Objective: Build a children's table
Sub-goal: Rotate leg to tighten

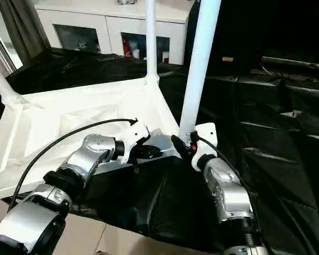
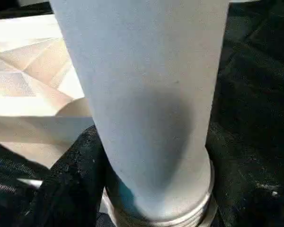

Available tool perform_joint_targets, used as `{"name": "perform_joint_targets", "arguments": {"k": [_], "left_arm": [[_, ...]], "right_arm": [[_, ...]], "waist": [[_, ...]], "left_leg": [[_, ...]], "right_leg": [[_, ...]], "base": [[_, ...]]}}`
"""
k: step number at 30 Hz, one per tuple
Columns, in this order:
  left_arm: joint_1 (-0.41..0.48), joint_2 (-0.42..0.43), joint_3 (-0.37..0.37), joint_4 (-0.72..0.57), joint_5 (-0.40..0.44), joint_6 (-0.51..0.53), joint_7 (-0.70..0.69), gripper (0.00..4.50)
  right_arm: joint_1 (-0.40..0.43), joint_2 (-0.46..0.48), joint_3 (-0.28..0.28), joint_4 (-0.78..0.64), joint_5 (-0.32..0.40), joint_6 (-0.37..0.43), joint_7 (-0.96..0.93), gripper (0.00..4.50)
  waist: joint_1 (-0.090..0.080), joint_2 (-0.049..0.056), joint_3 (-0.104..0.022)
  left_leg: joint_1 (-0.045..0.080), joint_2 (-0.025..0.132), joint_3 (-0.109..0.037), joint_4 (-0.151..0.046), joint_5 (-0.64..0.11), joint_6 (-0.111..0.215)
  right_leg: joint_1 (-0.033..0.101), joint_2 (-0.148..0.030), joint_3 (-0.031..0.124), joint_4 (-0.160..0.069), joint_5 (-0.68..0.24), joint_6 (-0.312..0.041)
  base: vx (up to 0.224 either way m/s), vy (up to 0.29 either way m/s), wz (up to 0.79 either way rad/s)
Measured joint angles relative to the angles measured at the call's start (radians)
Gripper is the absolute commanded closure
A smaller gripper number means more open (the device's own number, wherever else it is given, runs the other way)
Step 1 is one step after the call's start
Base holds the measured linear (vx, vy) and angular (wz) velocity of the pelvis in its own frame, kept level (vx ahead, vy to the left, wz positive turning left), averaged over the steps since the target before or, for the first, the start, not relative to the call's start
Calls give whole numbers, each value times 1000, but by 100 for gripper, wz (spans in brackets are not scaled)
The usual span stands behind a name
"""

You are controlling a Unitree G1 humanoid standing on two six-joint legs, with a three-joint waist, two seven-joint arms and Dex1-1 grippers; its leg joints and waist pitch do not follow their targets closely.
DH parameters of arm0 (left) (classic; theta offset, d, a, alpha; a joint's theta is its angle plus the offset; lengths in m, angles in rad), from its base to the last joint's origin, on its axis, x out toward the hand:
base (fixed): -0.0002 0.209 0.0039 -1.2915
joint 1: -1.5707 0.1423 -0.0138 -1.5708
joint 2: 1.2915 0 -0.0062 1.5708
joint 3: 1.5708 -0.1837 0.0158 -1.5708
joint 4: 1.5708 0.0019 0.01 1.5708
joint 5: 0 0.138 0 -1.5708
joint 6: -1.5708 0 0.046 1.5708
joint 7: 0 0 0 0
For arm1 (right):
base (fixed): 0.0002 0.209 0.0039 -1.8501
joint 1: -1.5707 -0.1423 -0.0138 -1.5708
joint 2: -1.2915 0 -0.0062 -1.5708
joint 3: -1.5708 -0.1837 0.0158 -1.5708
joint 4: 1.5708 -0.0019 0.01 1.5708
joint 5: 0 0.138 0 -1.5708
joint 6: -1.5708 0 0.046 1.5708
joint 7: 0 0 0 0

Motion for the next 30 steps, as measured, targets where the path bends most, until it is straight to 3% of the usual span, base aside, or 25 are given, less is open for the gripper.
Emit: {"name": "perform_joint_targets", "arguments": {"k": [3,8,13,19,30], "left_arm": [[2,18,-4,-16,-2,0,-41,450],[-3,55,-13,-21,-4,-23,-129,450],[-6,98,-15,-20,-31,-38,-255,450],[-5,150,-43,-53,-51,0,-407,450],[-3,153,-54,-49,-51,-9,-442,450]], "right_arm": [[-2,-55,28,-3,3,2,97,81],[-5,-139,68,-17,9,-3,261,81],[-5,-213,94,-31,49,-8,436,81],[8,-278,150,-70,91,9,608,81],[41,-298,150,-97,100,9,646,173]], "waist": [[2,-3,2],[4,-5,1],[9,-5,2],[37,-4,3],[56,7,5]], "left_leg": [[0,0,0,-5,0,0],[-1,2,-2,-9,0,0],[-11,3,-1,-7,3,6],[-14,4,-1,-3,2,7],[-13,5,0,2,1,5]], "right_leg": [[-1,0,-1,0,2,-2],[-3,1,-4,3,1,-1],[-11,2,-6,3,0,-1],[-12,2,-7,3,-1,-2],[-9,1,-7,5,0,-3]], "base": [[0,0,0],[0,0,0],[0,0,0],[0,0,0],[0,0,0]]}}
